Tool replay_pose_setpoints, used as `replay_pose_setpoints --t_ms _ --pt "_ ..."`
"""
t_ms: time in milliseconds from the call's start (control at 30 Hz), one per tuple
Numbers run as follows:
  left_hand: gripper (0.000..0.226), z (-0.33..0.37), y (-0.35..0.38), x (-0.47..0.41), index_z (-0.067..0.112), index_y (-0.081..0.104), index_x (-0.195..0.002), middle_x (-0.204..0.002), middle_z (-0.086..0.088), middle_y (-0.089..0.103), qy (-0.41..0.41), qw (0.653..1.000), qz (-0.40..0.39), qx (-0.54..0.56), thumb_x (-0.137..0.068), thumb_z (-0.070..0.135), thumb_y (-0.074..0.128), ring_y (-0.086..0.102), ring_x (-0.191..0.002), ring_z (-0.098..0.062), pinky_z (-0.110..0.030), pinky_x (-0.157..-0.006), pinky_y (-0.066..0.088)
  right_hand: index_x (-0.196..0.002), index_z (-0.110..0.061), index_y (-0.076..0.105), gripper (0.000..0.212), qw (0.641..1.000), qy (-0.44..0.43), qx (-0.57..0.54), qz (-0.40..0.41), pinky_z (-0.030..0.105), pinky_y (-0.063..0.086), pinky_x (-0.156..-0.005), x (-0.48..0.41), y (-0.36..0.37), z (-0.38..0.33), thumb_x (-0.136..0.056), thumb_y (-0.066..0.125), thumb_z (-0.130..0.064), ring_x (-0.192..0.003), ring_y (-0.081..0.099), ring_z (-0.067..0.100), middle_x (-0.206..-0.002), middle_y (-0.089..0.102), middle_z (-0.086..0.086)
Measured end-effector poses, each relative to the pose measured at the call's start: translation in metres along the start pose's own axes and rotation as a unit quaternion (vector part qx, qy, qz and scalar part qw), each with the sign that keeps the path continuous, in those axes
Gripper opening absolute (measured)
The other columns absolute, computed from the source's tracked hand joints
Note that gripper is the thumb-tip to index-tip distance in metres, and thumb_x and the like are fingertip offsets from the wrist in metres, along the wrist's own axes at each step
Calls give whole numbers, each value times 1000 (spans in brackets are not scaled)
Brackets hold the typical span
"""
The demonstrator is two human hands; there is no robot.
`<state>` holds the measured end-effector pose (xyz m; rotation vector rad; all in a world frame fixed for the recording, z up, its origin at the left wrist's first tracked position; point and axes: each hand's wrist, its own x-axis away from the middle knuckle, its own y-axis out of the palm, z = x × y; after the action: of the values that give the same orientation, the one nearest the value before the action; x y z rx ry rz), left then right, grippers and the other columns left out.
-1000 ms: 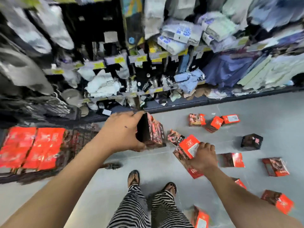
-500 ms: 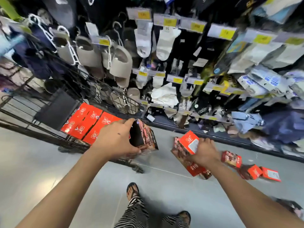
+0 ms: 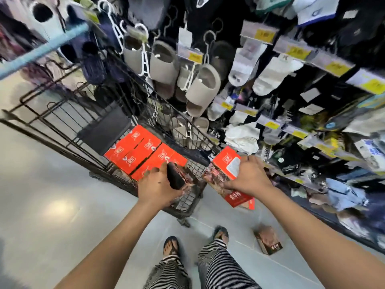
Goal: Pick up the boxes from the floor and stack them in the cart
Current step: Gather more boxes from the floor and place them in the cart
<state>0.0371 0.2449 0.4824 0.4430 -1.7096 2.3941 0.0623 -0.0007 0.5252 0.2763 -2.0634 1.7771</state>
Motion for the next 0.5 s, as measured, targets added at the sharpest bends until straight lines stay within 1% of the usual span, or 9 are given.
replay_pose_setpoints --t_ms 100,200,267,400,500 --pt "90 -1 25 -19 17 41 -131 -113 -11 57 -28 999 -15 13 -63 70 67 55 -108 -34 -43 -87 49 -134 -6 37 97 999 -38 13 -10 34 35 -102 -25 -11 -21 -64 77 -60 -121 39 28 -126 44 12" --pt "94 1 54 -38 16 37 -133 -118 -12 55 -59 997 -52 15 -64 72 67 53 -112 -34 -43 -88 49 -137 -5 35 100 997 -73 24 -14 34 35 -104 -57 -17 -40 -65 76 -60 -123 36 28 -129 42 13" --pt "96 6 73 -50 14 34 -135 -122 -13 52 -77 994 -73 6 -65 72 65 53 -112 -34 -43 -87 49 -135 -4 37 98 994 -102 21 -14 34 35 -104 -82 -15 -50 -64 77 -59 -123 35 29 -129 42 14" --pt "94 19 111 -70 13 32 -136 -124 -13 51 -126 986 -104 -16 -72 76 56 52 -114 -34 -40 -89 46 -133 -1 40 99 986 -166 10 -32 32 29 -108 -129 -6 -60 -60 81 -53 -128 34 31 -133 43 18" --pt "87 23 142 -83 12 32 -139 -127 -13 50 -168 980 -103 -31 -78 68 57 49 -116 -32 -38 -90 44 -134 -6 39 101 979 -194 -13 -52 31 29 -107 -160 4 -61 -56 84 -52 -128 34 30 -132 43 15"
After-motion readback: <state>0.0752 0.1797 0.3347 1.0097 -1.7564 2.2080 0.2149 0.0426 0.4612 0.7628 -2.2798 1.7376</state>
